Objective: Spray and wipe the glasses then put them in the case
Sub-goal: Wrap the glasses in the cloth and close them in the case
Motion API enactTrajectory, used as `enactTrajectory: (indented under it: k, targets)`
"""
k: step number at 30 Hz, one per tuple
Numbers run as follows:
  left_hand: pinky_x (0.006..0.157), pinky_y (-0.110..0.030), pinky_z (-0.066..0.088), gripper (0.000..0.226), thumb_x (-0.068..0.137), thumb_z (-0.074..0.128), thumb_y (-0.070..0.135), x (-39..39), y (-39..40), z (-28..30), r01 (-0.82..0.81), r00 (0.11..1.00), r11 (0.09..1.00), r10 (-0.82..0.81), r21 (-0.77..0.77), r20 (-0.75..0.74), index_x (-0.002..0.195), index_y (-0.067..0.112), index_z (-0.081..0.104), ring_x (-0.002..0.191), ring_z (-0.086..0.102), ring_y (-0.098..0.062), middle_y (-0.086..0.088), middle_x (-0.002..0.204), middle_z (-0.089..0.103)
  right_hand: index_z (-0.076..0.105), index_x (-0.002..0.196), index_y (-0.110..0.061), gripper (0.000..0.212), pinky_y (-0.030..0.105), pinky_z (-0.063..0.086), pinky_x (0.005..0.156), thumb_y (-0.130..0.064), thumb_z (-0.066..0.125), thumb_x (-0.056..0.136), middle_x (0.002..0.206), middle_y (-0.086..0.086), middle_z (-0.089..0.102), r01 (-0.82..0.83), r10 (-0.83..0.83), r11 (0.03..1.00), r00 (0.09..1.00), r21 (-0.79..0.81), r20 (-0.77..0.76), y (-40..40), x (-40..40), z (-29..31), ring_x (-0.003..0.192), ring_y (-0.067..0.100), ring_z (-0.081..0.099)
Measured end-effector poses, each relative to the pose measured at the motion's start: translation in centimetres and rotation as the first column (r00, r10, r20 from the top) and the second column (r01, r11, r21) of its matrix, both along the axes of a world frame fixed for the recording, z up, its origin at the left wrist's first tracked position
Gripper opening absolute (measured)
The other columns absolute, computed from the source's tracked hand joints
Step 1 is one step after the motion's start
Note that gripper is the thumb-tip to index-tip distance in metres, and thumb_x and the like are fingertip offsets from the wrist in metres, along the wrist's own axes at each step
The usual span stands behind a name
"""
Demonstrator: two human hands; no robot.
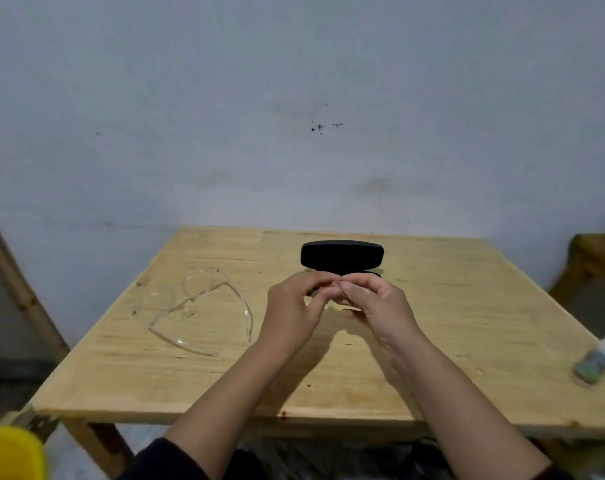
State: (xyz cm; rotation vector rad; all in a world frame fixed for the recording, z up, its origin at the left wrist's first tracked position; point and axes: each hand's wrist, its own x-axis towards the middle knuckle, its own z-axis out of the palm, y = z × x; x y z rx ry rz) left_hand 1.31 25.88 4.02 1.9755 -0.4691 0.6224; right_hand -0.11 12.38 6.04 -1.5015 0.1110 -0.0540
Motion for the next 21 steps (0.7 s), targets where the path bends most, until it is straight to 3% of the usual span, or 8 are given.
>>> enactTrajectory:
  k: [3, 7, 10, 13, 16, 21]
  targets:
    - [0.071, -0.007, 0.046, 0.008, 0.082, 0.068, 0.015, 0.3, -1.0, 0.7, 0.011, 0.994, 0.992, -0.023, -0.124, -0.102, 0.084, 0.019, 0.074, 0.078, 0.064, 0.005, 0.014, 0.081, 0.071, 0.072, 0.082, -0.020, 0.010, 0.023, 0.049, 0.065, -0.014, 0.064, 0.086, 0.070, -0.004, 0.072, 0.021, -0.021, 0.994, 1.000, -0.107, 0.001, -1.4, -0.3, -0.3, 0.070, 0.012, 0.066]
    - [0.064, -0.012, 0.045, 0.010, 0.085, 0.064, 0.019, 0.9, -1.2, 1.1, -0.032, 0.985, 0.992, 0.010, -0.126, -0.171, 0.079, 0.023, 0.072, 0.069, 0.062, -0.001, 0.013, 0.072, 0.069, 0.072, 0.087, -0.022, 0.008, 0.010, 0.048, 0.061, -0.017, 0.065, 0.086, 0.084, -0.006, 0.071, 0.050, -0.046, 0.984, 0.999, -0.173, 0.023, -2.4, -0.3, -0.2, 0.079, 0.007, 0.063]
    - [0.061, -0.012, 0.043, 0.013, 0.086, 0.062, 0.022, 1.4, -1.4, 1.0, -0.056, 0.972, 0.997, 0.042, -0.054, -0.232, 0.077, 0.025, 0.069, 0.064, 0.060, -0.003, 0.011, 0.066, 0.066, 0.071, 0.091, -0.020, 0.009, 0.019, 0.050, 0.069, -0.016, 0.068, 0.084, 0.085, 0.000, 0.070, 0.004, -0.001, 0.983, 1.000, -0.183, 0.012, -2.4, 0.0, -0.1, 0.083, 0.012, 0.064]
    - [0.057, -0.008, 0.041, 0.012, 0.087, 0.062, 0.023, 1.4, -1.3, 0.4, -0.036, 0.936, 0.998, 0.054, 0.058, -0.349, 0.077, 0.025, 0.069, 0.065, 0.058, -0.004, 0.010, 0.068, 0.065, 0.071, 0.093, -0.017, 0.014, 0.022, 0.054, 0.068, -0.013, 0.073, 0.079, 0.090, 0.002, 0.069, -0.038, 0.018, 0.952, 0.997, -0.302, -0.070, -1.7, 0.1, -1.1, 0.083, 0.013, 0.065]
    - [0.057, -0.004, 0.040, 0.008, 0.086, 0.063, 0.019, 1.2, -0.9, -0.8, 0.010, 0.895, 0.990, 0.053, 0.140, -0.444, 0.082, 0.022, 0.070, 0.071, 0.060, -0.001, 0.010, 0.074, 0.067, 0.071, 0.090, -0.019, 0.020, 0.037, 0.059, 0.079, -0.015, 0.077, 0.072, 0.088, -0.001, 0.070, -0.039, -0.019, 0.897, 0.992, -0.441, -0.126, -1.0, 0.0, -2.6, 0.085, 0.013, 0.067]
    - [0.069, -0.008, 0.044, 0.012, 0.080, 0.070, 0.015, 1.1, -0.2, -1.8, 0.090, 0.870, 0.964, 0.045, 0.249, -0.491, 0.091, 0.019, 0.072, 0.081, 0.064, -0.005, 0.004, 0.086, 0.071, 0.068, 0.083, -0.027, 0.017, 0.035, 0.057, 0.081, -0.021, 0.078, 0.070, 0.083, -0.009, 0.067, -0.045, -0.021, 0.781, 0.995, -0.623, -0.099, -1.0, 0.2, -3.3, 0.081, 0.007, 0.065]
